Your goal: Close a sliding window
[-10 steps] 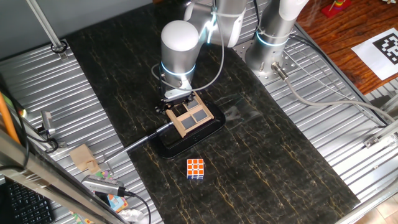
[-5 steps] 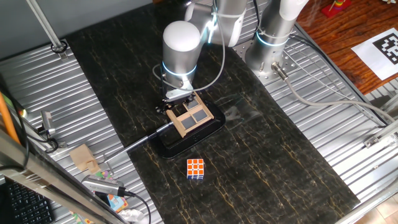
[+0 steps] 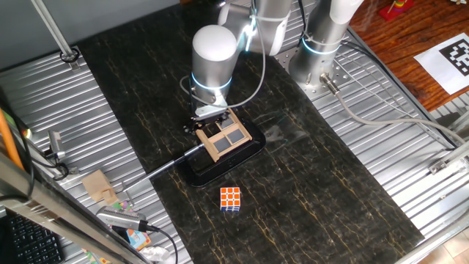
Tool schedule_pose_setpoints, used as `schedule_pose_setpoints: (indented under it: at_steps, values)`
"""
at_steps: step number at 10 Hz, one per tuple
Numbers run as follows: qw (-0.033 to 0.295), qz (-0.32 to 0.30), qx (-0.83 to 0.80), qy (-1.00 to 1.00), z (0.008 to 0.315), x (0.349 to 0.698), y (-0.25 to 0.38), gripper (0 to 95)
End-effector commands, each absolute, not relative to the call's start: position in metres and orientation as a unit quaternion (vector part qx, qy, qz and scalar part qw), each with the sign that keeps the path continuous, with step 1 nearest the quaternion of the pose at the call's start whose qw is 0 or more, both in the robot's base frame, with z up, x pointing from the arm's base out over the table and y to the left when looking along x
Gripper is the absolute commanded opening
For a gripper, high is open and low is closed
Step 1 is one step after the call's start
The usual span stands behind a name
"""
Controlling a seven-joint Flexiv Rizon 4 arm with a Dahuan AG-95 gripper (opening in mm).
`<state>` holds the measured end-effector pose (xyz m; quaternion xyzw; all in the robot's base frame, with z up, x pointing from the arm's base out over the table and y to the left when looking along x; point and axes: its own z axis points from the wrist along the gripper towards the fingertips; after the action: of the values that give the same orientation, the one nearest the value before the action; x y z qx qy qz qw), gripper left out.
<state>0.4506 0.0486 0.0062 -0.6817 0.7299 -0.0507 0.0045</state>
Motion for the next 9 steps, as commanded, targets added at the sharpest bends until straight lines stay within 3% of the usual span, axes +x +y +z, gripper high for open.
schedule_pose_setpoints:
  at_steps: [1,9]
  values:
    - [0.003,-0.051,-0.682,0.730,0.0059,0.4521,0.0498,76.0]
    - [-0.002,-0.053,-0.677,0.734,0.0073,0.4545,0.0509,76.0]
